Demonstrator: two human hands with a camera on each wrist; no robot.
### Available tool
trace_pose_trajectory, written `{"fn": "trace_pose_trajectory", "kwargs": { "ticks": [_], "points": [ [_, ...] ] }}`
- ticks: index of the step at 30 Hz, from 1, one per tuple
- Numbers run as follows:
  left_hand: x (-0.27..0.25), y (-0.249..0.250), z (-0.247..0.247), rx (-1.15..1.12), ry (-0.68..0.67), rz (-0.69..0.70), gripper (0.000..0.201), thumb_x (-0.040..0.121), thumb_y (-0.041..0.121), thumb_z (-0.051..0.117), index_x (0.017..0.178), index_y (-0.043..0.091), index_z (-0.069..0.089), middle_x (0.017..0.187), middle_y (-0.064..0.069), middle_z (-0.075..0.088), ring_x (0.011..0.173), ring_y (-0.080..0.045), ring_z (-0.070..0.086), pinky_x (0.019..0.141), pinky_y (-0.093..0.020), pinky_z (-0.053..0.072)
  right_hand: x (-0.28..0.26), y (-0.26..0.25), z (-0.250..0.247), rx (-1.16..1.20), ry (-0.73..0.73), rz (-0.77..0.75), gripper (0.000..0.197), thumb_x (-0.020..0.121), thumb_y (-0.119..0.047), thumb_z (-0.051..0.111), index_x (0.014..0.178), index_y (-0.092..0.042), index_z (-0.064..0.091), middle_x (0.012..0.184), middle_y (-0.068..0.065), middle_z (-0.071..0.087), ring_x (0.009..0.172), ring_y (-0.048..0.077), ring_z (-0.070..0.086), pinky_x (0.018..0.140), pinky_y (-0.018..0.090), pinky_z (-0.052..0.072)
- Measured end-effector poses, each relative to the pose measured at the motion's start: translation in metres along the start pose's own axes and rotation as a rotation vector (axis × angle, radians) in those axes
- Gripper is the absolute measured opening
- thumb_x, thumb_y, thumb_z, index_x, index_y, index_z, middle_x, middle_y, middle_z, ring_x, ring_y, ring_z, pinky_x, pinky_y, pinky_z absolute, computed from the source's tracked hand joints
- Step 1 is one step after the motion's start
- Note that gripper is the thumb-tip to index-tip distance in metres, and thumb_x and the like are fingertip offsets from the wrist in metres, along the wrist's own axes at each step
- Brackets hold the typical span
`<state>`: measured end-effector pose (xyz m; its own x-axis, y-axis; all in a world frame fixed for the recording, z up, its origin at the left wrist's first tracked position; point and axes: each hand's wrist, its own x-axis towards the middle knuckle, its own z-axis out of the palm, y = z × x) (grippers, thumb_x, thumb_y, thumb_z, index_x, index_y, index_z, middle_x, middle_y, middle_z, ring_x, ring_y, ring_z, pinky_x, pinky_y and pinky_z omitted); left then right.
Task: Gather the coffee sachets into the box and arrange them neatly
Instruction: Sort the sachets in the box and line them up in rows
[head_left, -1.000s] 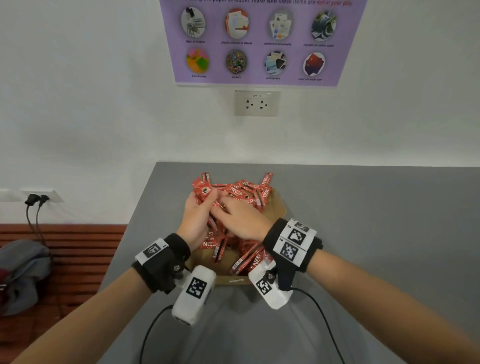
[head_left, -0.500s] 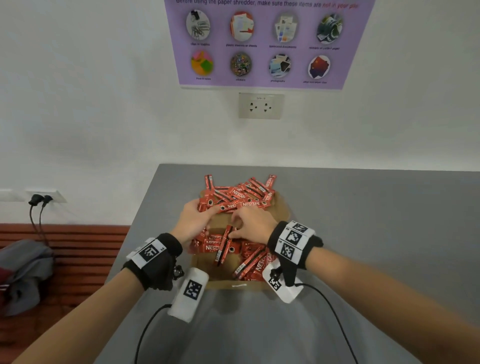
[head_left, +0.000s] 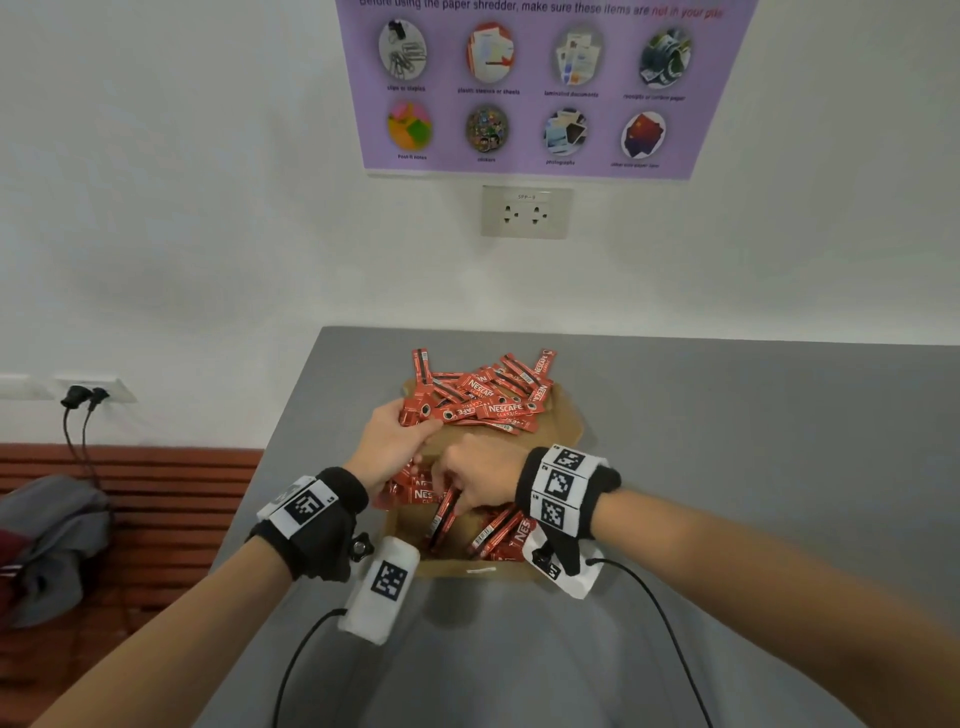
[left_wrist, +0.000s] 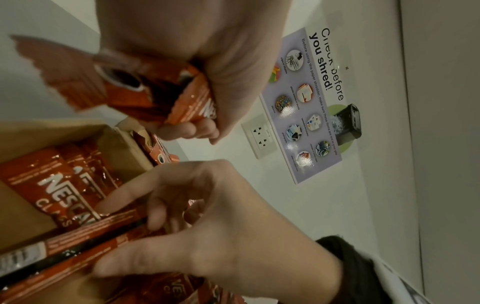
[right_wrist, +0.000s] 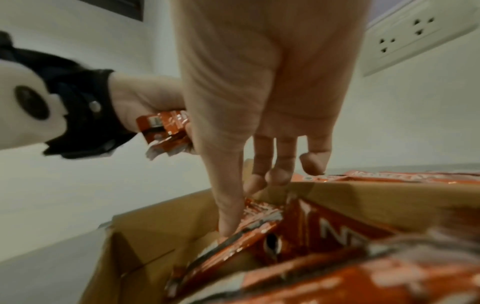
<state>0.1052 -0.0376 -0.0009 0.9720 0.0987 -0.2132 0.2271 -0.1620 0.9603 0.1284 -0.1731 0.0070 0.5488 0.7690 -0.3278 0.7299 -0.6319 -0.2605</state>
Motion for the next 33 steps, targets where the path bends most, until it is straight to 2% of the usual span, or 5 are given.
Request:
{"fn": "trace_pose_trajectory", "kwargs": {
  "ticks": [6,11,18,24,33],
  "points": [
    [-0.001,-0.001,0.001,0.002,0.000,-0.006,0.007,0.091,0.011,0.057,0.086,0.011,0.053,0.058,-0.003,0.049,0.037,-0.007,0.040,0.038,-0.017,0.037,0.006,-0.021,0.002,-0.197,-0.084,-0.028,0.027,0.087,-0.018,0.061,0.114,-0.017,0.063,0.108,0.003,0.059,0.096,0.020,0.055,0.068,0.026,0.040],
    [-0.002,-0.003,-0.002,0.011,0.008,-0.005,0.008,0.092,0.012,0.057,0.085,0.014,0.053,0.059,-0.002,0.051,0.038,-0.007,0.042,0.039,-0.018,0.039,0.016,-0.026,0.007,-0.326,-0.117,0.014,0.025,0.087,-0.016,0.062,0.111,-0.011,0.058,0.114,0.007,0.058,0.103,0.024,0.057,0.077,0.031,0.046],
    [0.002,-0.007,-0.009,0.059,0.061,0.011,0.009,0.089,0.015,0.060,0.085,0.008,0.056,0.055,-0.001,0.055,0.035,-0.007,0.045,0.038,-0.017,0.040,-0.008,-0.008,-0.017,0.057,0.290,-0.021,0.012,0.082,-0.001,0.059,0.075,-0.011,0.061,0.079,-0.002,0.058,0.069,0.007,0.047,0.065,0.015,0.037],
    [-0.006,0.005,0.007,-0.190,-0.099,-0.037,0.010,0.089,0.015,0.060,0.087,0.006,0.059,0.058,-0.003,0.057,0.037,-0.006,0.048,0.039,-0.017,0.042,-0.031,0.009,-0.014,0.248,0.547,-0.083,0.011,0.084,0.002,0.057,0.081,-0.009,0.058,0.085,-0.003,0.052,0.078,0.012,0.051,0.069,0.013,0.039],
    [-0.009,0.003,0.016,-0.229,0.025,0.036,0.008,0.084,0.009,0.066,0.092,0.007,0.064,0.077,-0.009,0.067,0.048,-0.012,0.054,0.048,-0.025,0.047,-0.037,0.023,0.001,0.520,0.663,0.100,0.024,0.092,-0.011,0.054,0.117,-0.012,0.055,0.099,-0.003,0.063,0.090,0.004,0.058,0.077,0.007,0.045]
  ]
}}
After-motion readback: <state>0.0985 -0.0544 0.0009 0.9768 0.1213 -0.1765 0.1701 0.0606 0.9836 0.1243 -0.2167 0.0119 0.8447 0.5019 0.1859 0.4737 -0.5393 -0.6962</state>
